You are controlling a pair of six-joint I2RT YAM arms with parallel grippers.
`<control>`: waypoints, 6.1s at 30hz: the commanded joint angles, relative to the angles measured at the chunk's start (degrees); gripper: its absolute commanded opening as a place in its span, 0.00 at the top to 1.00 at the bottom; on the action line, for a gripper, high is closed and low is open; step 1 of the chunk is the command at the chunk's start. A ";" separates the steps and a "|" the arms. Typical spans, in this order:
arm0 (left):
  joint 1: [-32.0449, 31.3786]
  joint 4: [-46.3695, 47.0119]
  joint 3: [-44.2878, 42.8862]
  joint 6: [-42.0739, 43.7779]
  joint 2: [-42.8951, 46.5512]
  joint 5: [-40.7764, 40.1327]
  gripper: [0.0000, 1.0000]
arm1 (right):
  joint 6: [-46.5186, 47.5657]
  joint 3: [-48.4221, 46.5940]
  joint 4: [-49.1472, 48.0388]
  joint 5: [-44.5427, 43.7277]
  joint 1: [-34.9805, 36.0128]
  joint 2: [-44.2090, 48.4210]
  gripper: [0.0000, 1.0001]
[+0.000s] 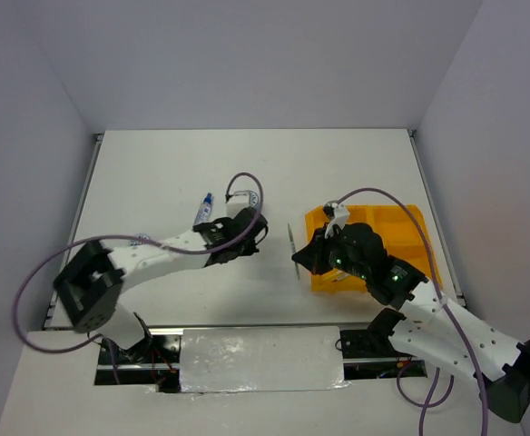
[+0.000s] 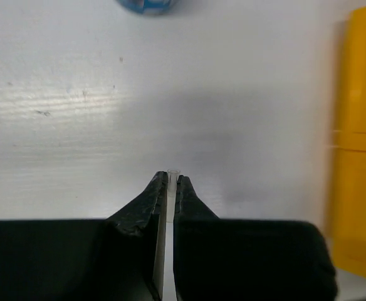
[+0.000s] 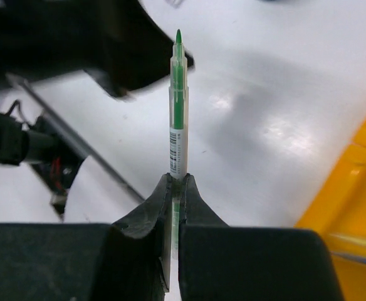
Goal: Sort the stationery into containers
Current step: Pick up the pen cap from the center of the board, then close the pen cap on the pen, then place the pen in the storage box.
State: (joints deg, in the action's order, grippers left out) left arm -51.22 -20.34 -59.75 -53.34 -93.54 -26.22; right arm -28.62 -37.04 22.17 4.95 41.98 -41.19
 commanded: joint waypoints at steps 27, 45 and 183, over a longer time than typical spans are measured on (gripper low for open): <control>0.77 46.18 29.25 12.21 60.14 11.19 1.00 | -4.87 2.58 -46.79 -13.30 28.78 -14.71 1.00; 0.77 47.76 29.69 11.77 57.50 13.30 1.00 | -3.55 1.53 -43.97 -14.79 28.78 -13.57 1.00; -4.33 34.02 35.25 12.99 65.05 31.17 1.00 | 19.40 -39.54 -21.91 -1.77 21.31 -26.14 1.00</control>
State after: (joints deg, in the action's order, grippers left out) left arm -51.79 33.36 -25.21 -40.51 -28.01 -4.16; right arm -8.14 -71.37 21.65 8.56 65.54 -68.79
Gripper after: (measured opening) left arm 0.215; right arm 0.184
